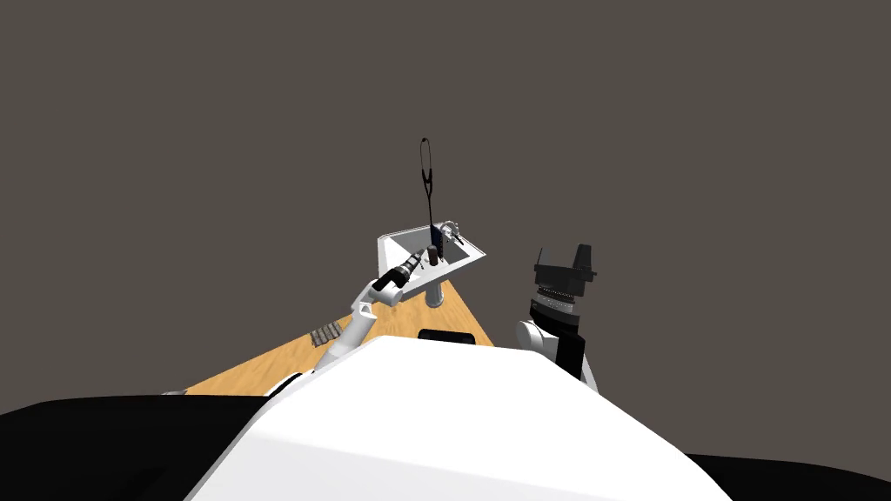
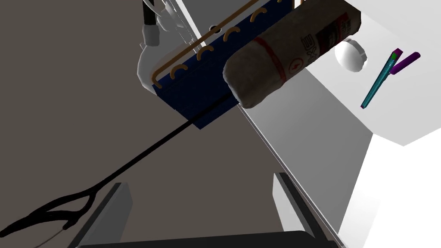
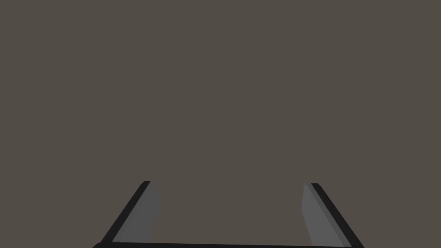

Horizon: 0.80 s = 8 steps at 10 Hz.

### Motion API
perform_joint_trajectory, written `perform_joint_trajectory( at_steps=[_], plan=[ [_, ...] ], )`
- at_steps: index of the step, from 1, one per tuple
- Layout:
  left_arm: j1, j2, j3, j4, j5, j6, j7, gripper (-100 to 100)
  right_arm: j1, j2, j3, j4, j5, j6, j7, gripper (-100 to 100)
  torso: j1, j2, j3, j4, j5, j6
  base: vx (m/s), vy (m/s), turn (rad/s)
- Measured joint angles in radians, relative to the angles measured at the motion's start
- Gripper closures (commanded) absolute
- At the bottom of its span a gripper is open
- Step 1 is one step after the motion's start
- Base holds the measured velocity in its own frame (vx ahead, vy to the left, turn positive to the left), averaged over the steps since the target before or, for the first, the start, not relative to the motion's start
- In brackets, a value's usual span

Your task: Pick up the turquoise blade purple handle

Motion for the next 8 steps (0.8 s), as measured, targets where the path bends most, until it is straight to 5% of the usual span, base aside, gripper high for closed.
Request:
perform_joint_trajectory(
  at_steps=[8],
  plan=[
    [-0.097,0.069,-0.021,0.127,0.074,0.214,-0.061,-100,0.0,0.0,0.0,0.0,0.0,0.0,0.0,0,-0.001,-0.001,-0.001,0.0,0.0,0.0,0.01,0.009,-0.121]
  ],
)
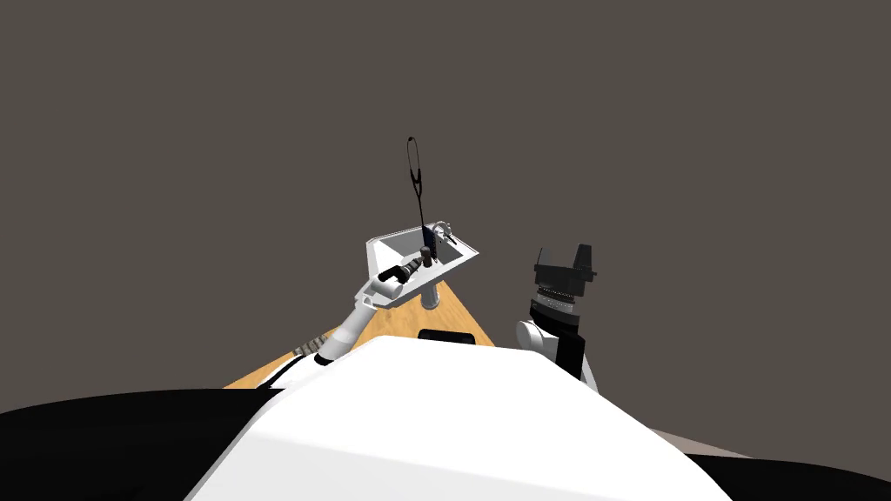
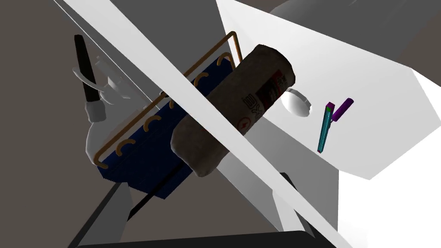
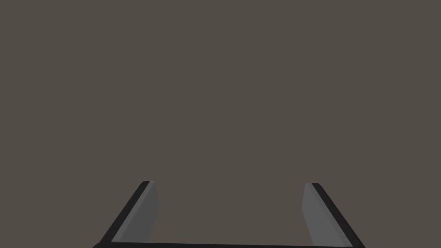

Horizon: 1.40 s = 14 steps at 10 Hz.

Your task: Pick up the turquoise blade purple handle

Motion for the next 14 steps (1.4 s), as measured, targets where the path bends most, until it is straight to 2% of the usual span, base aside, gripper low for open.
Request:
perform_joint_trajectory(
  at_steps=[1,3,5,6,7,10,14],
  plan=[
    [-0.009,-0.002,-0.004,0.017,-0.002,0.027,-0.007,-100,0.0,0.0,0.0,0.0,0.0,0.0,0.0,0,0.0,0.0,0.0,0.0,0.0,-0.001,0.015,0.006,-0.141],
    [-0.027,0.027,-0.004,0.044,0.028,0.086,-0.023,-100,0.0,0.0,0.0,0.0,0.0,0.0,0.0,0,0.0,0.0,0.0,0.0,0.0,-0.001,0.019,0.008,-0.125],
    [-0.046,0.041,-0.007,0.079,0.042,0.143,-0.038,-100,0.0,0.0,0.0,0.0,0.0,0.0,0.0,0,0.0,0.0,0.0,0.0,0.0,-0.001,0.02,0.009,-0.1],
    [-0.07,0.063,-0.004,0.117,0.07,0.168,-0.051,-100,0.0,0.0,0.0,0.0,0.0,0.0,0.0,0,0.0,-0.001,0.0,0.0,0.0,0.0,0.022,0.008,-0.072],
    [-0.076,0.064,-0.005,0.124,0.069,0.197,-0.056,-100,0.0,0.0,0.0,0.0,0.0,0.0,0.0,0,0.0,0.0,0.0,0.0,0.0,-0.001,0.024,0.0,-0.127],
    [-0.101,0.097,-0.001,0.178,0.104,0.277,-0.08,-100,0.0,0.0,0.0,0.0,0.0,0.0,0.0,0,0.0,-0.001,0.0,0.0,0.0,0.0,0.023,0.007,-0.098],
    [-0.136,0.123,0.003,0.252,0.132,0.374,-0.105,-100,0.0,0.0,0.0,0.0,0.0,0.0,0.0,0,0.0,-0.001,-0.001,0.0,0.0,-0.001,0.026,0.009,-0.094]
  ],
)
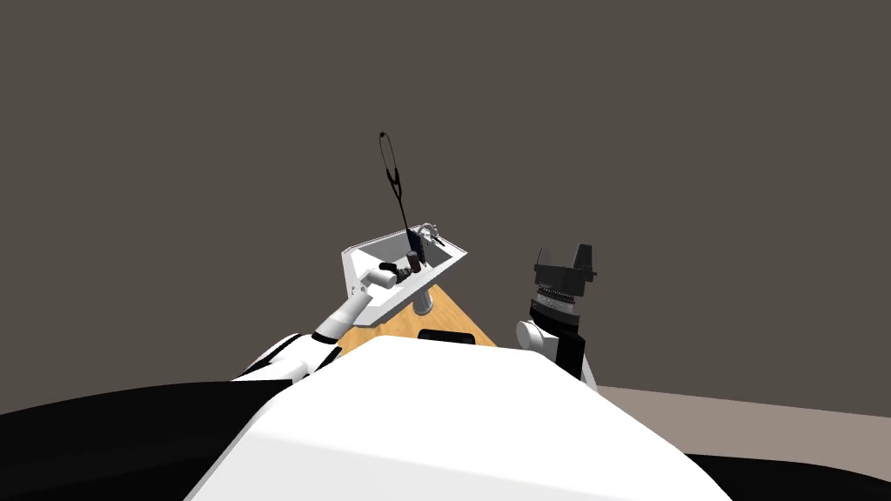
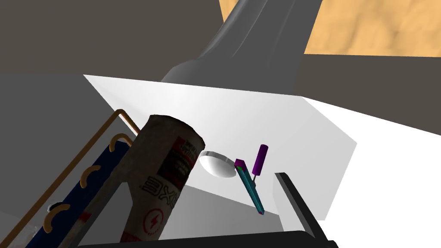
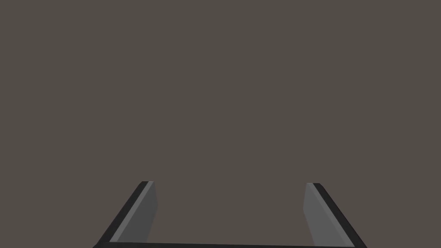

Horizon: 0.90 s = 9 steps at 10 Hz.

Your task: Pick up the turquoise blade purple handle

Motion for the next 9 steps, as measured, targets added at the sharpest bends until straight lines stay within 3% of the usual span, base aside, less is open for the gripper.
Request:
perform_joint_trajectory(
  at_steps=[5,8,9],
  plan=[
    [-0.039,0.042,0.018,0.082,0.046,0.138,-0.03,-100,0.0,0.0,0.0,0.0,0.0,0.0,0.0,0,0.0,0.0,0.0,0.0,0.0,0.0,0.032,0.012,-0.093],
    [-0.067,0.061,0.027,0.164,0.074,0.187,-0.058,-100,0.0,0.0,0.0,0.0,0.0,0.0,0.0,0,0.0,0.0,0.0,0.0,0.0,0.0,0.034,0.006,-0.095],
    [-0.068,0.063,0.028,0.163,0.074,0.209,-0.056,-100,0.0,0.0,0.0,0.0,0.0,0.0,0.0,0,0.0,0.0,0.0,0.0,0.0,-0.001,0.037,0.004,-0.1]
  ],
)
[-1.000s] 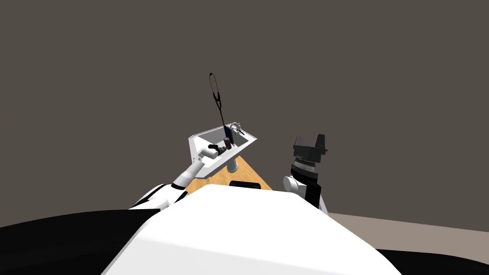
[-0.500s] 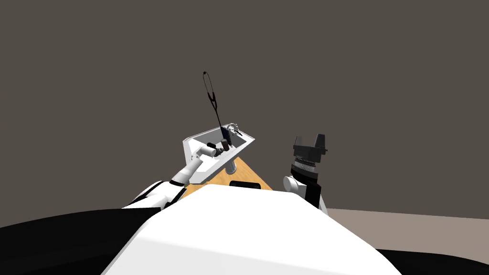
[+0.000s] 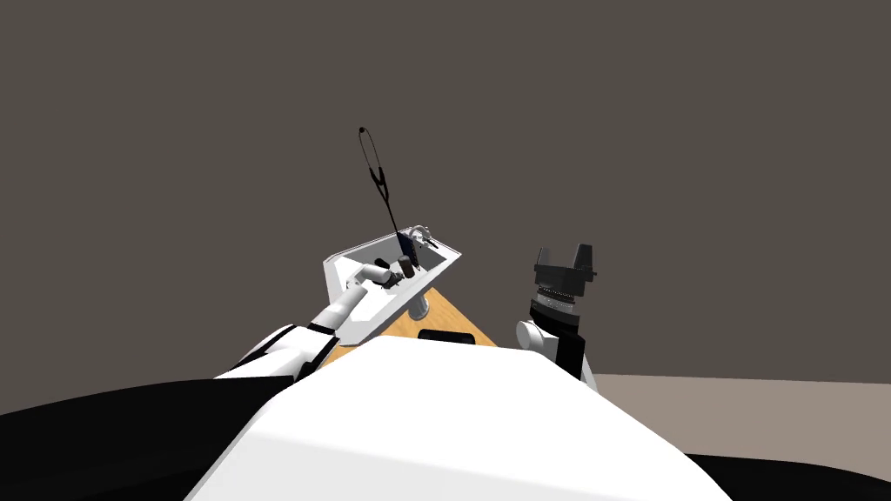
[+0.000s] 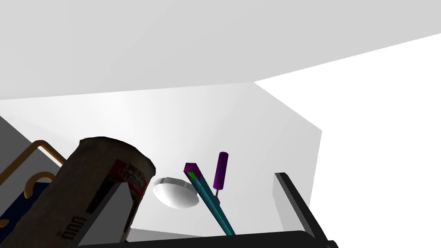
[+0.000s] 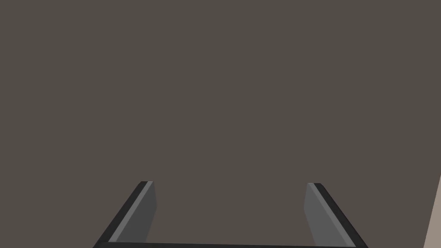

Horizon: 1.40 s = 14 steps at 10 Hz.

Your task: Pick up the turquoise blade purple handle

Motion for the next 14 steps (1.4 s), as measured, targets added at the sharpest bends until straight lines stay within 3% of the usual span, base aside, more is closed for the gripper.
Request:
perform_joint_trajectory(
  at_steps=[6,7,8,11,12,14],
  plan=[
    [-0.033,0.041,0.029,0.096,0.046,0.123,-0.027,-100,0.0,0.0,0.0,0.0,0.0,0.0,0.0,0,0.0,0.0,0.0,0.0,0.0,0.0,0.04,0.007,-0.069],
    [-0.033,0.041,0.029,0.098,0.046,0.125,-0.028,0,0.0,0.0,0.0,0.0,0.0,0.0,0.0,0,-0.001,0.001,0.0,0.0,0.0,0.0,0.0,0.0,0.0],
    [-0.033,0.041,0.029,0.097,0.046,0.125,-0.027,-100,0.0,0.0,0.0,0.0,0.0,0.0,0.0,0,-0.001,0.002,0.001,0.0,0.0,0.0,-0.007,0.024,-0.111],
    [-0.035,0.018,0.025,0.154,0.025,0.078,-0.02,-100,0.0,0.0,0.0,0.0,0.0,0.0,0.0,0,0.003,0.004,0.002,0.001,0.001,0.0,-0.018,0.041,-0.087],
    [-0.034,0.017,0.024,0.156,0.024,0.074,-0.019,100,0.0,0.0,0.0,0.0,0.0,0.0,0.0,0,0.001,0.003,0.002,0.001,0.0,0.0,0.0,0.0,0.0],
    [-0.034,0.018,0.025,0.157,0.024,0.075,-0.018,100,0.0,0.0,0.0,0.0,0.0,0.0,0.0,0,-0.001,0.002,0.002,0.001,0.0,0.001,-0.001,0.002,0.005]
  ],
)
